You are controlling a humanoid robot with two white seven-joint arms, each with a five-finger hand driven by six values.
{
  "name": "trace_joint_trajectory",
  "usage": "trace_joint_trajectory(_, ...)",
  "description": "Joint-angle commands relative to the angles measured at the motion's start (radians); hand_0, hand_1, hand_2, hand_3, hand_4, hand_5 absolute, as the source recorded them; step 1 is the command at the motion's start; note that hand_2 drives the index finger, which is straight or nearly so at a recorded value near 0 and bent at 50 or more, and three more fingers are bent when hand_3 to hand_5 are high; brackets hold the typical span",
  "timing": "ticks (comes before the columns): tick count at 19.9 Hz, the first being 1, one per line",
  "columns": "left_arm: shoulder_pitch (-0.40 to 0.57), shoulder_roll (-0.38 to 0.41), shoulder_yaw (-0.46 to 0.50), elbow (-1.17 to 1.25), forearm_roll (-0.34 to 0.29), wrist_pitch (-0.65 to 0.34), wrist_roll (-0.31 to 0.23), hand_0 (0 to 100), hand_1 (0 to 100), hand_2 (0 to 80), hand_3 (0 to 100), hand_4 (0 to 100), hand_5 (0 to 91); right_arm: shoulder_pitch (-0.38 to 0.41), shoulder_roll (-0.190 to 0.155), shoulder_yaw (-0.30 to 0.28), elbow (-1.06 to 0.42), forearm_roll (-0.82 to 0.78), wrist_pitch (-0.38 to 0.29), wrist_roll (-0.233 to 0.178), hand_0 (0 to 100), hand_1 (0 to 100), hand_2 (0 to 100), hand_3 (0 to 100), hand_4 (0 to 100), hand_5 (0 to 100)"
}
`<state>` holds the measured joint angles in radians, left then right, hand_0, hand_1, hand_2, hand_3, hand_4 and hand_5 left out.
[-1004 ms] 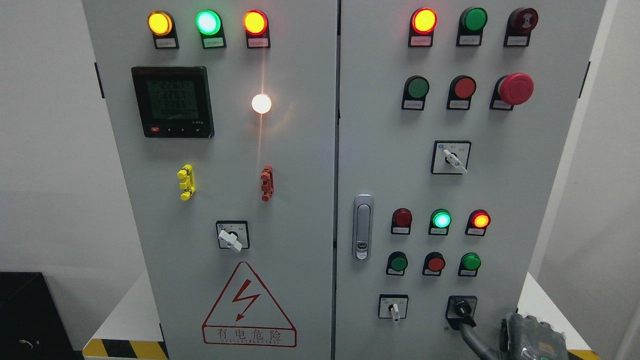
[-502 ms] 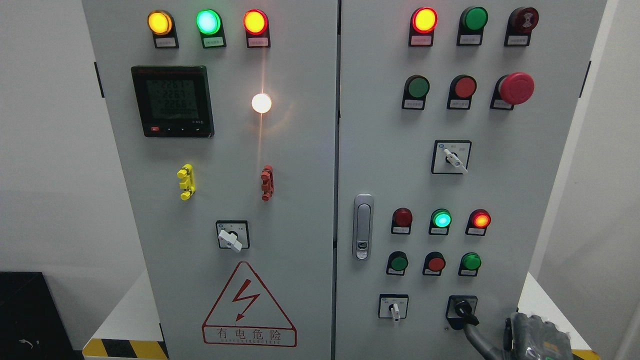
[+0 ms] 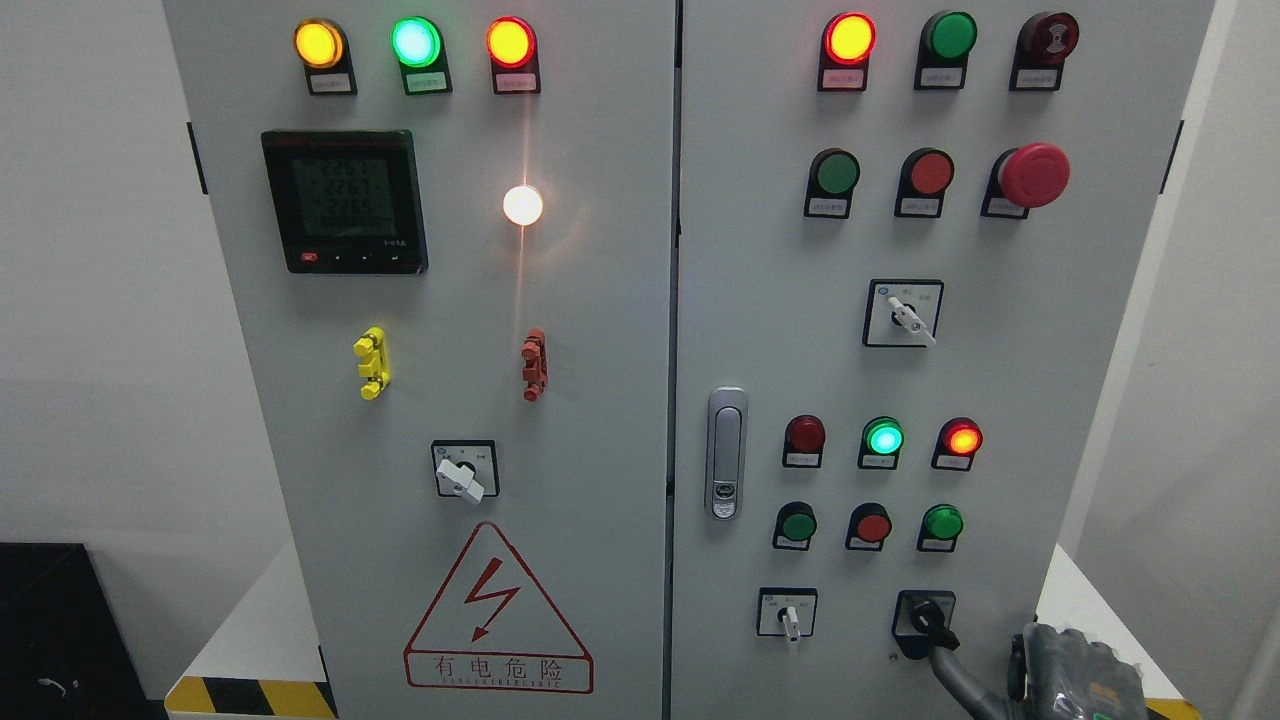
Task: Flip black knob to close circuit
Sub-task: 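Release the black knob and lower the right hand away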
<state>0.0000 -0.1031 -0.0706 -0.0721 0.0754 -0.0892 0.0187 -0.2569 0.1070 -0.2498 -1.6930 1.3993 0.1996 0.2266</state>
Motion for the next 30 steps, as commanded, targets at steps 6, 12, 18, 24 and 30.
trace_joint_trajectory(6, 0.006, 0.0, 0.0, 0.0, 0.0, 0.0, 0.001, 12, 56, 0.0, 0, 0, 0.0, 0.005, 0.002, 0.01, -0.002, -0.009, -0.002, -0.026, 0, 0, 92, 100, 99, 100)
trace_joint_trajectory(12, 0.006, 0.0, 0.0, 0.0, 0.0, 0.0, 0.001, 12, 56, 0.0, 0, 0, 0.0, 0.018, 0.006, 0.035, -0.002, -0.008, -0.022, -0.041, 0, 0, 92, 100, 99, 100)
trace_joint_trajectory(18, 0.006, 0.0, 0.0, 0.0, 0.0, 0.0, 0.001, 12, 56, 0.0, 0, 0, 0.0, 0.021, 0.01, 0.069, -0.001, -0.008, -0.022, -0.052, 0, 0, 92, 100, 99, 100)
trace_joint_trajectory(24, 0.006, 0.0, 0.0, 0.0, 0.0, 0.0, 0.001, 12, 56, 0.0, 0, 0, 0.0, 0.034, 0.019, 0.089, -0.002, -0.009, -0.022, -0.061, 0, 0, 92, 100, 99, 100)
trace_joint_trajectory(30, 0.006, 0.0, 0.0, 0.0, 0.0, 0.0, 0.001, 12, 56, 0.0, 0, 0, 0.0, 0.05, 0.028, 0.112, -0.016, -0.043, -0.023, -0.085, 0, 0, 91, 100, 99, 100)
